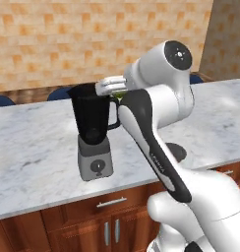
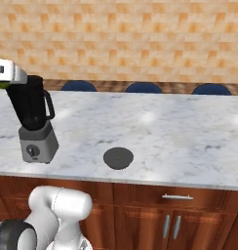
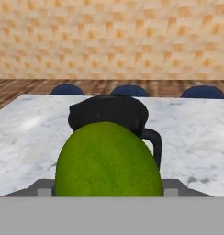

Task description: Grab the lime and garlic from the fridge, place them in the blender, close the lid, and turn on the blender to create a marinade.

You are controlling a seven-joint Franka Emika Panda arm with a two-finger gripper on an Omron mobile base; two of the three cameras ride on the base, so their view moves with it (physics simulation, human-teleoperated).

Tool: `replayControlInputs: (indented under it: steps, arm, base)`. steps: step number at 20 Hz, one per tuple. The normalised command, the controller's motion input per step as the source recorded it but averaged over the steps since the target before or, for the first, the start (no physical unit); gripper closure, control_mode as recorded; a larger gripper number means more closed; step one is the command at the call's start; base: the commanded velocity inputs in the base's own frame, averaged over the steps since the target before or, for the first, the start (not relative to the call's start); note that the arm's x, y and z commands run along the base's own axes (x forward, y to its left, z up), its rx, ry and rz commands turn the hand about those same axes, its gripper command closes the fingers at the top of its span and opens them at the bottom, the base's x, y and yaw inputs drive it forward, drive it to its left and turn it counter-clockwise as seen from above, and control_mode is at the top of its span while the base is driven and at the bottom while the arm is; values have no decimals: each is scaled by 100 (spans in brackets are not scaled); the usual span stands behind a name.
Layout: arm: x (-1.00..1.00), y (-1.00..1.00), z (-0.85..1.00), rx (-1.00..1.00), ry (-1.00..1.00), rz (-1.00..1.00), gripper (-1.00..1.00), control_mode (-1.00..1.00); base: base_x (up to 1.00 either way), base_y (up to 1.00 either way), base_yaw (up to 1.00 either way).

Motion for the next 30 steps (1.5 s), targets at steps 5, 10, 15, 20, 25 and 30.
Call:
replayControlInputs:
  steps: [5, 10, 15, 20, 25, 30]
  arm:
    - [100, 42, -15, 0, 16, 5, 100, -100]
    - [89, 8, -51, 0, 8, 10, 100, -100]
    - [70, 20, -71, -8, 9, 9, 100, -100]
    - [46, 42, -68, -16, 9, 3, 100, -100]
    - [15, 39, -64, -18, 11, 0, -100, -100]
    - [0, 2, -57, -5, 2, 3, -100, -100]
  base:
    - [0, 0, 0]
    - [0, 0, 0]
    - [0, 0, 0]
    - [0, 0, 0]
    - [0, 0, 0]
    - [0, 0, 0]
